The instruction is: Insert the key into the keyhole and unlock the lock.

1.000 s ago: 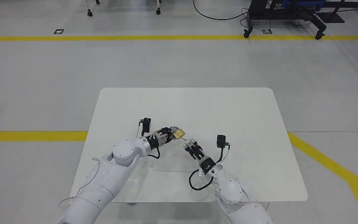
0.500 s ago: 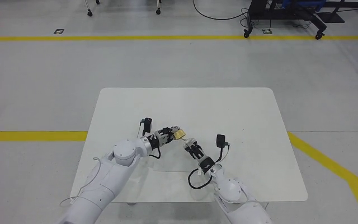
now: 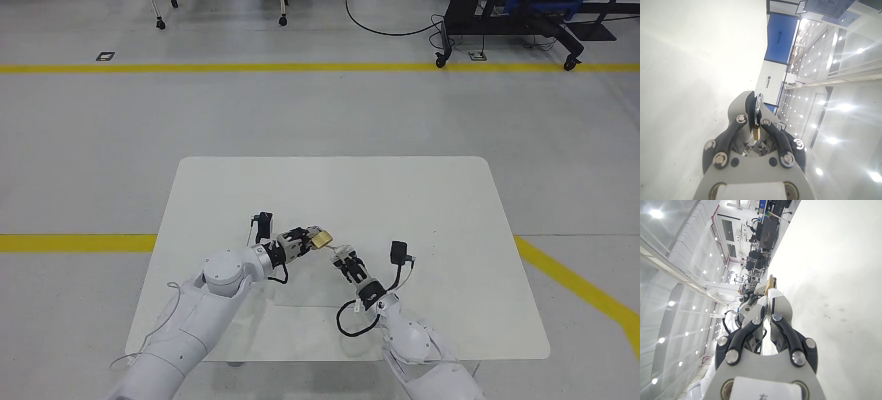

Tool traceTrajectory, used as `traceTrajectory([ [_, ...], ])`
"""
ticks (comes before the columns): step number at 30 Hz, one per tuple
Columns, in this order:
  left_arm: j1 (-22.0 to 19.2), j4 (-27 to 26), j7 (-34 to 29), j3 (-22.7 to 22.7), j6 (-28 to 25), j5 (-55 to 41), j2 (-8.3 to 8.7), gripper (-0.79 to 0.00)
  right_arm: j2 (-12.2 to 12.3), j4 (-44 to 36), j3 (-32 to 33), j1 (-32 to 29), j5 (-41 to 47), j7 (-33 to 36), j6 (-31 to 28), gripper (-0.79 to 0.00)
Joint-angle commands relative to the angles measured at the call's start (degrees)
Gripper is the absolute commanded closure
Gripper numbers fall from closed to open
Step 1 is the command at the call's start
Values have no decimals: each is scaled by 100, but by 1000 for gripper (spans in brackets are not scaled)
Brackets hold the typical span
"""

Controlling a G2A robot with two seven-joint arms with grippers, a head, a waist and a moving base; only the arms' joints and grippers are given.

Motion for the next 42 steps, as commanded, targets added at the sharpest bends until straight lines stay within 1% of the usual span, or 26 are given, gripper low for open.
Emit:
traceTrajectory([
  [1, 3, -2, 7, -11, 11, 16, -6, 0, -8, -1, 6, -9, -3, -20, -6, 0],
  [9, 24, -14, 4, -47, 69, 41, -33, 0, -49, -9, 22, -43, -96, -226, 4, 0],
  [25, 20, 33, 43, -55, 139, 68, -115, 0, -136, 39, -26, -1, -340, -420, 199, 0],
  [42, -13, 135, 108, -68, 196, 147, -196, 0, -238, 130, -177, 66, -617, -423, 278, 0],
])
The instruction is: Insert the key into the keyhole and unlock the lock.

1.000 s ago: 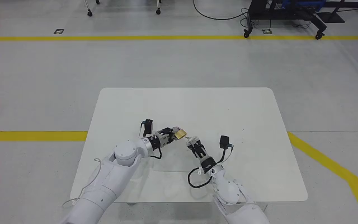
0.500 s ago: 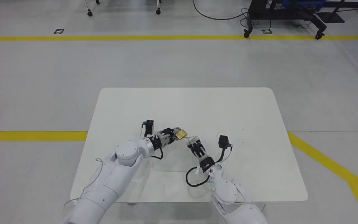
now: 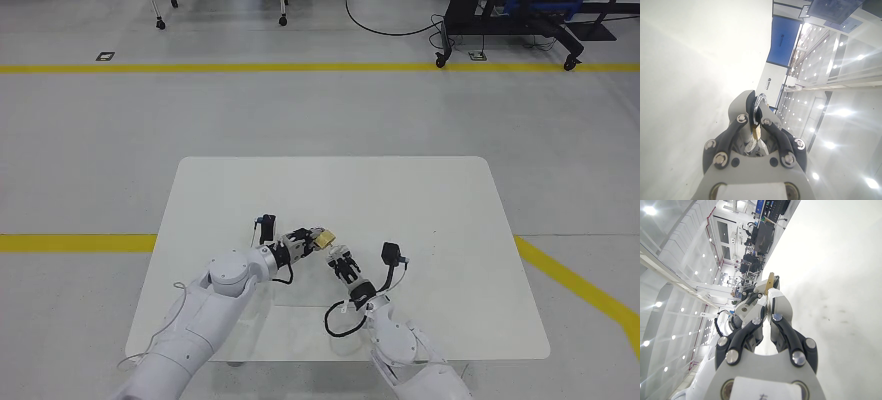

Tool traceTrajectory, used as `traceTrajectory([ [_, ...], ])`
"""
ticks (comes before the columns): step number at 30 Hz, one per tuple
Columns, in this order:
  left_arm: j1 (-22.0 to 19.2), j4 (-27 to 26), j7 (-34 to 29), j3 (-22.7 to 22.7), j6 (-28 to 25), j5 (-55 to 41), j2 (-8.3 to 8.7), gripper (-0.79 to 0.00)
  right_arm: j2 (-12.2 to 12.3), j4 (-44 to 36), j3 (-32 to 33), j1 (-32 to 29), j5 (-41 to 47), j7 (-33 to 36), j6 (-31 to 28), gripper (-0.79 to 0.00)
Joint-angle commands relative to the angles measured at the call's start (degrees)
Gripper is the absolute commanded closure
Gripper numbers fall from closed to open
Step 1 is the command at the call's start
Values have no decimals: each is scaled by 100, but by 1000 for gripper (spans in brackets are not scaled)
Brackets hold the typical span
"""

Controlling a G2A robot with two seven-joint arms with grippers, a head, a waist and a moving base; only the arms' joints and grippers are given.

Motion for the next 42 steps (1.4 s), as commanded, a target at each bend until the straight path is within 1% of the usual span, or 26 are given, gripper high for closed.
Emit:
traceTrajectory([
  [1, -9, 4, -7, 5, -10, 54, -4, 0, -6, 9, 12, 4, -9, 7, 3, 0],
  [6, -65, 15, -21, 48, -5, 411, 4, 0, -16, 29, 60, 9, 20, 107, -14, 0],
  [12, -46, -21, -139, 32, -71, 534, 7, 0, -29, 54, 93, 23, -5, 234, 66, 0],
  [24, 0, -111, -289, -3, -178, 774, 14, 0, -64, 60, 146, 30, -60, 258, 108, -6],
  [25, 1, -107, -289, -14, -176, 768, 13, 0, -66, 59, 156, 27, -45, 266, 89, -108],
  [27, 4, -99, -261, -53, -197, 755, 15, 0, -67, 52, 188, 15, -4, 297, 24, -179],
  [29, 8, -83, -248, -96, -209, 738, 19, 0, -66, 42, 233, -7, 49, 329, -62, -212],
  [33, 17, -58, -233, -184, -238, 711, 30, 0, -58, 6, 310, -65, 30, 339, -225, -203],
  [35, 45, -88, -221, -227, -268, 707, 38, 0, -57, -5, 333, -86, 25, 351, -263, -172],
  [36, 61, -106, -224, -248, -275, 706, 43, 0, -58, -7, 338, -92, 16, 362, -266, -148],
  [37, 73, -124, -218, -264, -281, 726, 48, 0, -59, -12, 340, -95, 7, 369, -268, -95],
  [38, 88, -143, -216, -278, -282, 735, 52, 0, -61, -12, 339, -97, -9, 377, -269, -65],
  [39, 99, -160, -215, -291, -278, 741, 55, 0, -63, -12, 336, -98, -16, 381, -266, 0],
  [42, 128, -210, -210, -315, -269, 769, 60, 0, -71, -6, 335, -91, -9, 423, -239, 0],
])
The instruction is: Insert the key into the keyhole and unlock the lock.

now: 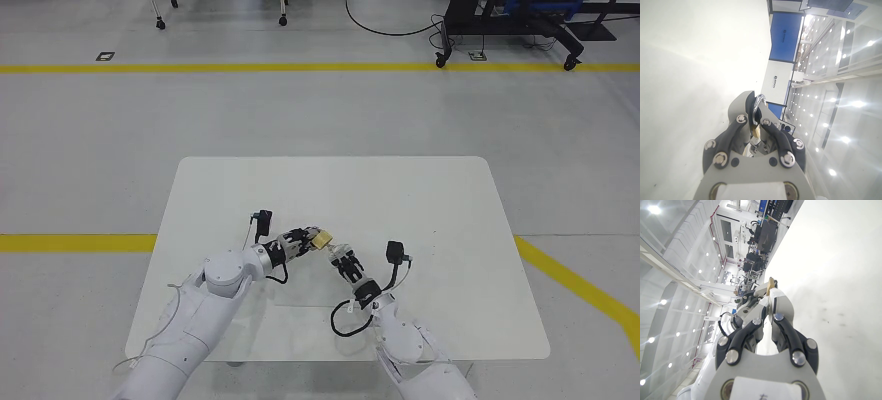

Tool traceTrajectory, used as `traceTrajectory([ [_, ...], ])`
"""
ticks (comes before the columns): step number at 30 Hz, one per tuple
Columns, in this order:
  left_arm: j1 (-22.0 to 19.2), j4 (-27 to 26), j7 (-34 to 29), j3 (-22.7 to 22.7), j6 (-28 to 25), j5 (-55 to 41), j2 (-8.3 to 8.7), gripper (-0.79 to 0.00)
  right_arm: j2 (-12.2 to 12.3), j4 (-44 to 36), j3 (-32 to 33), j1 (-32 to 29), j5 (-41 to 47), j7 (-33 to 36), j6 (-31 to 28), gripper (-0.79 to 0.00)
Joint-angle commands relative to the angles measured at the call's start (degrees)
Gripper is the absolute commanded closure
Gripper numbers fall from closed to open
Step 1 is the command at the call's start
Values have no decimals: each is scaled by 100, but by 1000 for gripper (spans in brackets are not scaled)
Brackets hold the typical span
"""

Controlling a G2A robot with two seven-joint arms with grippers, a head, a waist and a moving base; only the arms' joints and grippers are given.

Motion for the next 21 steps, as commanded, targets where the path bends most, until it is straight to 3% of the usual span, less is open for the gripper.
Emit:
traceTrajectory([
  [1, 12, -29, -6, -8, 3, 17, 1, 0, -5, 8, 4, 7, 15, 21, 21, 0],
  [15, 49, -104, -62, -12, -29, 176, -7, 0, -37, 22, 50, 3, 32, 26, 24, 0],
  [16, 58, -103, -41, -46, -52, 143, -4, 0, -36, 20, 66, -13, 55, 32, -25, -74],
  [17, 73, -104, -26, -94, -87, 87, 1, 0, -34, 15, 97, -29, 81, 27, -80, -382],
  [18, 87, -102, -34, -124, -94, 46, 5, 0, -31, 12, 125, -50, 104, 37, -128, -785],
  [21, 87, -102, -34, -124, -94, 46, 5, 0, -26, 4, 150, -68, 142, 81, -184, -785],
])
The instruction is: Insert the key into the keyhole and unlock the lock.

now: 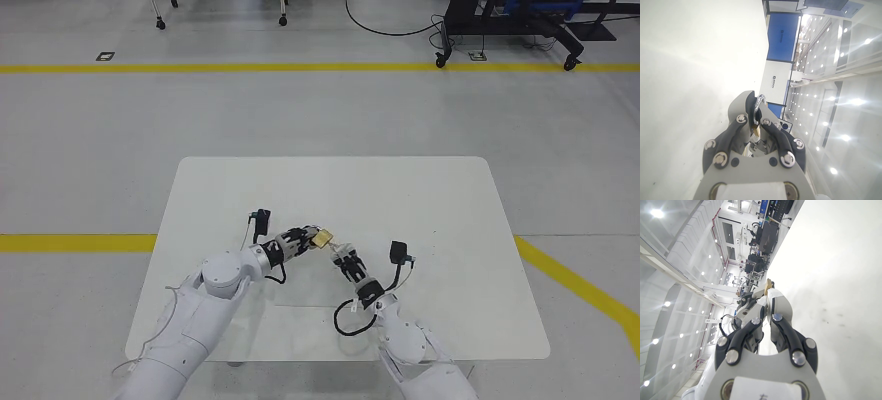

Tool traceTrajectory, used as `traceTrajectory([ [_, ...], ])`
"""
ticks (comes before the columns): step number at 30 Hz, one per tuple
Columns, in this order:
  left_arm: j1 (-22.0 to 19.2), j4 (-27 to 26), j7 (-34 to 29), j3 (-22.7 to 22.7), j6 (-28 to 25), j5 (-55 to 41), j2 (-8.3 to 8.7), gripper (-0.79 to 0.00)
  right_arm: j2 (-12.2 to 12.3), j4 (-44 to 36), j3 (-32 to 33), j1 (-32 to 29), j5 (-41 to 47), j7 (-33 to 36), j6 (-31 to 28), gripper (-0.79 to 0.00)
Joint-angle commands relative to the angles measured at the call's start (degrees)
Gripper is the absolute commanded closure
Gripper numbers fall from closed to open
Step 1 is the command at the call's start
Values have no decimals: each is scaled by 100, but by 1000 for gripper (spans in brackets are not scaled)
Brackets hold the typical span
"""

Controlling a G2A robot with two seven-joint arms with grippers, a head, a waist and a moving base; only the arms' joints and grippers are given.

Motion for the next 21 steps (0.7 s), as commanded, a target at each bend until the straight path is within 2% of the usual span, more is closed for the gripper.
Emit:
traceTrajectory([
  [1, -1, 0, -2, 4, 3, 5, 0, 0, 0, 0, -2, 2, -2, 1, 4, -785],
  [8, 14, -8, 26, 5, -5, 17, 0, 0, 0, 0, -2, 2, -2, 1, 4, -785],
  [11, 121, -178, 215, -16, -106, 144, 11, 0, -2, -18, -2, -8, 46, 20, -14, -785],
  [13, 172, -266, 263, -54, -169, 197, 24, 0, 4, -95, 118, -83, 650, 350, -137, -785],
  [15, 216, -352, 394, -93, -250, 294, 36, 0, 34, -89, 334, -101, 1047, 645, -128, -391],
  [16, 230, -398, 508, -114, -312, 395, 44, 0, 47, -88, 410, -113, 1140, 751, -125, -317],
  [17, 253, -445, 598, -127, -361, 479, 50, 0, 58, -96, 460, -125, 1182, 826, -115, -280],
  [18, 276, -499, 680, -150, -438, 538, 57, 0, 64, -104, 489, -133, 1221, 890, -87, -108],
  [19, 306, -539, 733, -164, -501, 596, 62, 0, 69, -110, 511, -135, 1244, 939, -54, -15],
  [21, 373, -631, 758, -188, -611, 608, 68, 0, 70, -129, 514, -124, 1311, 1039, 6, 0],
])
